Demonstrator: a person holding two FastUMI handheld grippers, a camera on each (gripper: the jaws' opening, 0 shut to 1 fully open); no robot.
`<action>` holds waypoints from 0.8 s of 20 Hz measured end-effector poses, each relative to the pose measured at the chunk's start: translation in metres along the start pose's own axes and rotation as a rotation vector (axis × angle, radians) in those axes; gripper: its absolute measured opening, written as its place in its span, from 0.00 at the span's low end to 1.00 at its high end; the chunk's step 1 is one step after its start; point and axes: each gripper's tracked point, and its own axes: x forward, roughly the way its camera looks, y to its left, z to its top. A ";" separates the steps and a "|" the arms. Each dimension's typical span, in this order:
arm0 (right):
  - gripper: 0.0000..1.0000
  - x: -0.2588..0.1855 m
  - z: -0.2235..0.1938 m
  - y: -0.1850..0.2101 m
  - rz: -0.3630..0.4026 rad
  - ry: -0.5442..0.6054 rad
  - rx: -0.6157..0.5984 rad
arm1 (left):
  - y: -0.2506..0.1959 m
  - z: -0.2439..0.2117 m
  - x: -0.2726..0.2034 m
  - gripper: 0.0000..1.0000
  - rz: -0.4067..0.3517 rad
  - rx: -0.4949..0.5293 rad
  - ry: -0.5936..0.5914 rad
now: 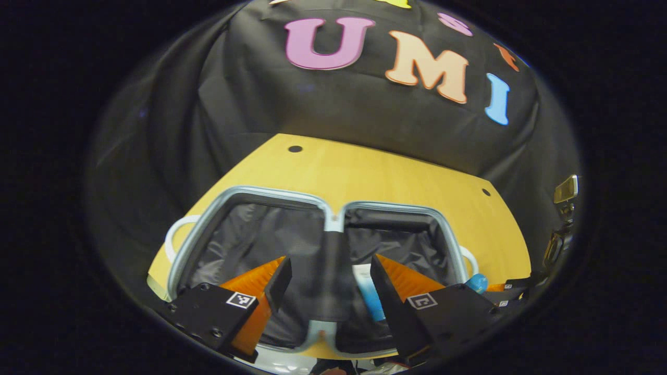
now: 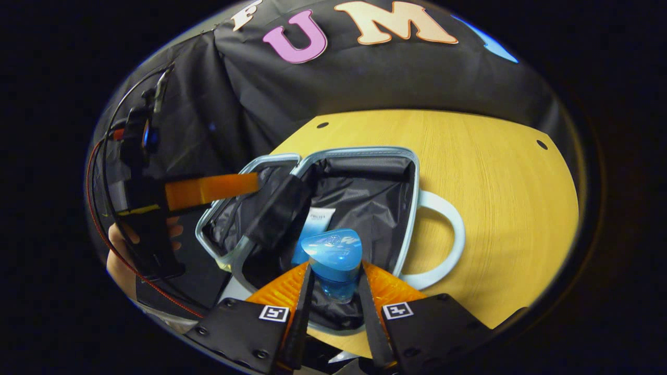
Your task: First open the suitcase, pack the skin care products into it, and then close the suitcase.
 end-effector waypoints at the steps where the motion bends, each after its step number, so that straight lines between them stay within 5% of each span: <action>1: 0.49 0.004 0.008 0.004 -0.011 -0.025 0.015 | 0.018 0.002 0.000 0.90 0.019 -0.021 -0.004; 2: 0.48 0.008 0.017 0.006 -0.018 -0.047 0.025 | 0.035 0.001 -0.003 0.87 0.038 -0.045 0.004; 4: 0.65 0.006 0.036 0.012 -0.027 -0.099 0.027 | 0.063 0.009 -0.005 0.90 0.051 -0.079 -0.022; 6: 0.68 0.009 0.046 0.019 -0.030 -0.127 0.024 | 0.095 0.014 -0.008 0.90 0.078 -0.095 -0.029; 8: 0.93 0.007 0.054 0.023 -0.051 -0.159 0.013 | 0.124 0.020 -0.010 0.91 0.114 -0.107 -0.041; 16: 0.98 -0.008 0.093 0.034 -0.104 -0.280 -0.039 | 0.227 0.020 0.008 0.90 0.215 -0.212 -0.033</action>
